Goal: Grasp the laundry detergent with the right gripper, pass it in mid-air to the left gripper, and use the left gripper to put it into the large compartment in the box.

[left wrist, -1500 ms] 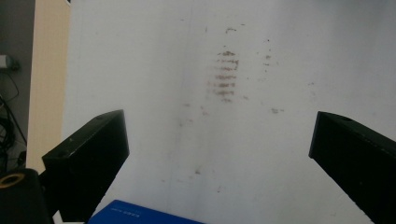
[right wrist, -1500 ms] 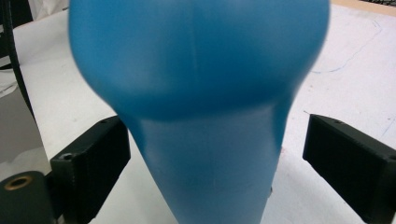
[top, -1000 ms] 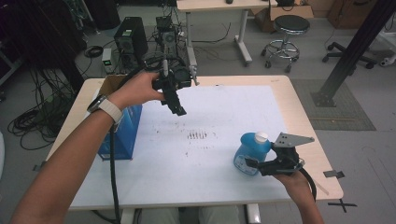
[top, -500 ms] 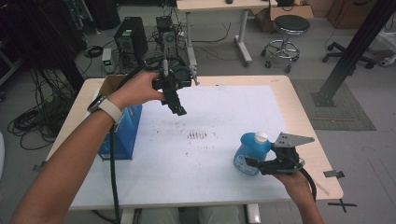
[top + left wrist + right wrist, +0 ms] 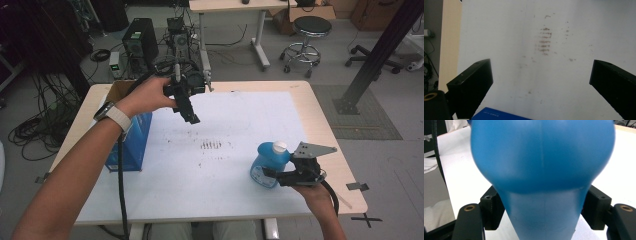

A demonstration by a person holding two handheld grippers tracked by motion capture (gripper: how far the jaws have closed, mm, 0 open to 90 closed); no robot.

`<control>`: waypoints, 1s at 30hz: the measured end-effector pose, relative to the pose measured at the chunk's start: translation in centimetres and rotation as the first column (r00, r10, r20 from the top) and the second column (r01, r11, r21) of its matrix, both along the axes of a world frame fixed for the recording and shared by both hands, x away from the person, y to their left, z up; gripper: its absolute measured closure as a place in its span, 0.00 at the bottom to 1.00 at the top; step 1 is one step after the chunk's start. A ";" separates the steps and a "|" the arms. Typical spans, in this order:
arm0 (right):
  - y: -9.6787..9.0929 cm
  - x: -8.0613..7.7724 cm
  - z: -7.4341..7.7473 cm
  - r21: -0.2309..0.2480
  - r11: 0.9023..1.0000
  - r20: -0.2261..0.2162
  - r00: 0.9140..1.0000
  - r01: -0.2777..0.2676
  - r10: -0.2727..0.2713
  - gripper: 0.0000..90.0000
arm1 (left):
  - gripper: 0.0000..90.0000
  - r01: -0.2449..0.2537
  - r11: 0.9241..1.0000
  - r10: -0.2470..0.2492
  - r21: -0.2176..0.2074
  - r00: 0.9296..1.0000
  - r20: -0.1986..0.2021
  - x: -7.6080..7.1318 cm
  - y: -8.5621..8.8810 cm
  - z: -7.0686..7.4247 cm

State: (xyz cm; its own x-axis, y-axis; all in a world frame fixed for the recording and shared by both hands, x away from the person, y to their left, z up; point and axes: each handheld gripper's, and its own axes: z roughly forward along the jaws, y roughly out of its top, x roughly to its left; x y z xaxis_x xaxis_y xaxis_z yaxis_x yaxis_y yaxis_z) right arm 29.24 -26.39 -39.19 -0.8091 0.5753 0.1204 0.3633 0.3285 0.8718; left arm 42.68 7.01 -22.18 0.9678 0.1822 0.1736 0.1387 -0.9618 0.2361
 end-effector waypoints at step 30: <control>0.7 -0.4 1.6 -0.083 0.997 0.081 0.997 0.002 0.005 0.49 | 0.06 -0.010 1.000 0.010 -0.004 1.000 0.014 -0.3 0.5 0.4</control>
State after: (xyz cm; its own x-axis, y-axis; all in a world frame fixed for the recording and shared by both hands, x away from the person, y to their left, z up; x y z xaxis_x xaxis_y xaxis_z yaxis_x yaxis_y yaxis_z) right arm 28.82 -25.73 -37.61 -0.8151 0.5793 0.0057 0.2916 0.4018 0.8680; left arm 42.37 7.55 -21.78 0.9636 0.1922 0.1859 0.1446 -0.9594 0.2423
